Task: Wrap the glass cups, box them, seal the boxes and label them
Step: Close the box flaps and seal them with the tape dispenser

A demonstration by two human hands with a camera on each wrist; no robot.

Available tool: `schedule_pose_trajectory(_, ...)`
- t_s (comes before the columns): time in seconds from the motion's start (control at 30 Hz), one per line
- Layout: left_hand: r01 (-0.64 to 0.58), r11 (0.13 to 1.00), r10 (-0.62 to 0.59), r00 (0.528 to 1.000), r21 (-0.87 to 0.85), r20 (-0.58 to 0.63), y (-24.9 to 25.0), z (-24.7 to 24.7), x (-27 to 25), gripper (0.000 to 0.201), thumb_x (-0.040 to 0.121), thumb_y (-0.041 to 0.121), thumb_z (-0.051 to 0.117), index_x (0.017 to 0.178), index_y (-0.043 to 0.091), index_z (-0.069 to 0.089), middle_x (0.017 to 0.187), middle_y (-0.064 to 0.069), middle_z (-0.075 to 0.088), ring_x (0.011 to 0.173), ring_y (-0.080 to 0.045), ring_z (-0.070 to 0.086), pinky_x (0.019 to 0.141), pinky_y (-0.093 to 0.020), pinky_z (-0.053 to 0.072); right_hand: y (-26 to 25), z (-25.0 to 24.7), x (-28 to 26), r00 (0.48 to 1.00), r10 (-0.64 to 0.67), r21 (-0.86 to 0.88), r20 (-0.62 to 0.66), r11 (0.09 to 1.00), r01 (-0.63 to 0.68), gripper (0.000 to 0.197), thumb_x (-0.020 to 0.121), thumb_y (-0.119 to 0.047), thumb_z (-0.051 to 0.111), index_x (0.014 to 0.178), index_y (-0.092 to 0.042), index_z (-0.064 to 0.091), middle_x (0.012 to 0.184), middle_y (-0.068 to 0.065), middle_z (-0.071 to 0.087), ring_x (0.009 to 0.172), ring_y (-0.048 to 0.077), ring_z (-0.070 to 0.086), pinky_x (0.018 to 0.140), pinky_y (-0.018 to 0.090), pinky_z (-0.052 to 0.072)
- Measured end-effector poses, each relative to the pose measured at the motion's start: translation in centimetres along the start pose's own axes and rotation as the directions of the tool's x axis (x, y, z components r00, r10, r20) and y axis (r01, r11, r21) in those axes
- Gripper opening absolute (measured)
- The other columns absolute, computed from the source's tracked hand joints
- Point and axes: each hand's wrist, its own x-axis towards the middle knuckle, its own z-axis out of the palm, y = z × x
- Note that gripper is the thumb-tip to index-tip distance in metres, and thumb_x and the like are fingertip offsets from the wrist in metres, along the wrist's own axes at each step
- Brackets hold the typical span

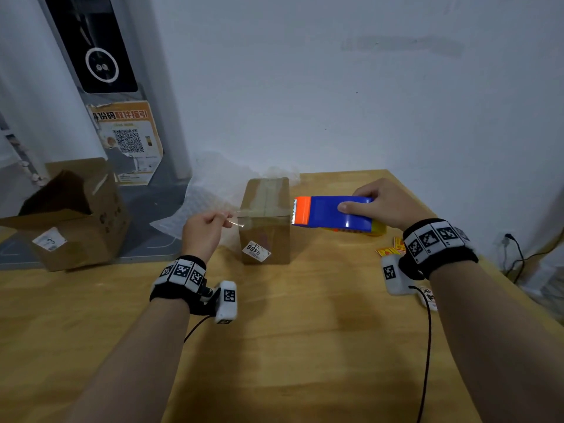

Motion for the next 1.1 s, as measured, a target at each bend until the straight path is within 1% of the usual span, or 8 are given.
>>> schedule_pose_trajectory(0.13, 0.009, 1.0, -0.009, 1.0, -0.015, -0.022, -0.5, 0.4, 0.5, 0.026, 0.099, 0.033, 0.057, 0.082, 0.032, 0.076, 0.087, 0.009, 0.076, 0.095, -0.021, 0.067, 0.094, -0.044, 0.055, 0.5, 0.7, 0.7, 1.0, 0.019, -0.02, -0.022, 1.0, -0.02, 0.03, 0.08, -0.059, 0.078, 0.071, -0.03, 0.077, 0.068, -0.005, 0.071, 0.071, 0.012, 0.067, 0.068, 0.037, 0.048)
schedule_pose_trajectory(0.37, 0.035, 0.995, -0.037, 0.999, -0.095, -0.021, -0.7, 1.3, 1.8, 0.025, 0.101, 0.024, 0.054, 0.104, 0.019, 0.079, 0.098, 0.001, 0.077, 0.104, -0.022, 0.066, 0.072, -0.025, 0.046, -0.2, 2.0, 1.6, 1.0, -0.015, -0.033, -0.006, 0.999, 0.015, 0.027, 0.086, -0.047, 0.079, 0.074, -0.023, 0.078, 0.069, 0.0, 0.073, 0.069, 0.013, 0.068, 0.063, 0.024, 0.048)
schedule_pose_trajectory(0.43, 0.015, 0.999, -0.016, 1.0, -0.051, -0.019, -1.0, 1.5, 2.5, 0.028, 0.103, 0.028, 0.054, 0.096, 0.017, 0.079, 0.098, -0.001, 0.075, 0.101, -0.021, 0.064, 0.079, -0.028, 0.044, -0.3, 2.6, 2.0, 1.0, -0.024, -0.043, -0.011, 0.999, 0.023, 0.027, 0.086, -0.047, 0.079, 0.074, -0.023, 0.077, 0.069, 0.0, 0.073, 0.069, 0.011, 0.067, 0.058, 0.018, 0.045)
schedule_pose_trajectory(0.57, -0.02, 1.0, 0.02, 0.999, 0.011, 0.04, -1.4, 2.2, 4.1, 0.032, 0.107, 0.029, 0.047, 0.096, 0.012, 0.072, 0.086, -0.004, 0.069, 0.096, -0.025, 0.063, 0.083, -0.033, 0.045, 0.0, 3.9, 3.1, 0.999, -0.038, 0.008, 0.008, 0.999, 0.038, 0.03, 0.086, -0.047, 0.079, 0.065, -0.026, 0.074, 0.065, 0.005, 0.07, 0.069, 0.024, 0.067, 0.062, 0.034, 0.046)
schedule_pose_trajectory(0.67, 0.051, 0.999, -0.051, 0.996, 0.011, 0.068, -1.6, 2.3, 5.3, 0.034, 0.105, 0.028, 0.046, 0.112, 0.004, 0.068, 0.099, -0.016, 0.066, 0.107, -0.038, 0.061, 0.095, -0.049, 0.052, 0.2, 4.5, 3.6, 0.999, -0.049, 0.036, 0.003, 0.998, 0.049, 0.035, 0.087, -0.045, 0.079, 0.065, -0.018, 0.074, 0.066, 0.015, 0.067, 0.071, 0.033, 0.064, 0.062, 0.035, 0.043)
schedule_pose_trajectory(0.8, 0.239, 0.964, -0.226, 0.967, -0.116, 0.117, -2.6, 2.1, 5.8, 0.045, 0.103, 0.033, 0.054, 0.142, 0.01, 0.054, 0.13, -0.009, 0.061, 0.125, -0.032, 0.056, 0.101, -0.051, 0.053, 0.5, 4.9, 4.2, 0.999, -0.046, 0.055, 0.006, 0.997, 0.045, 0.04, 0.087, -0.047, 0.079, 0.068, -0.012, 0.074, 0.068, 0.017, 0.067, 0.071, 0.034, 0.064, 0.062, 0.035, 0.043)
schedule_pose_trajectory(0.97, -0.231, 0.972, 0.224, 0.967, -0.043, -0.123, -0.7, 2.6, 5.0, 0.033, 0.097, 0.019, 0.062, 0.129, 0.028, 0.065, 0.136, 0.013, 0.059, 0.134, -0.013, 0.047, 0.116, -0.038, 0.038, -0.4, 6.2, 5.0, 0.998, -0.053, 0.047, 0.021, 0.998, 0.052, 0.038, 0.086, -0.05, 0.078, 0.069, -0.016, 0.075, 0.065, 0.01, 0.068, 0.066, 0.026, 0.064, 0.061, 0.034, 0.044)
schedule_pose_trajectory(1.1, -0.411, 0.905, 0.394, 0.907, 0.109, 0.146, 0.2, 3.9, 4.0, 0.026, 0.098, 0.041, 0.055, 0.117, 0.038, 0.073, 0.121, 0.023, 0.065, 0.131, -0.012, 0.05, 0.116, -0.05, 0.034, -0.7, 6.9, 5.1, 0.998, -0.057, 0.081, 0.021, 0.995, 0.055, 0.036, 0.087, -0.045, 0.079, 0.069, -0.014, 0.076, 0.065, 0.012, 0.067, 0.061, 0.021, 0.061, 0.061, 0.032, 0.042)
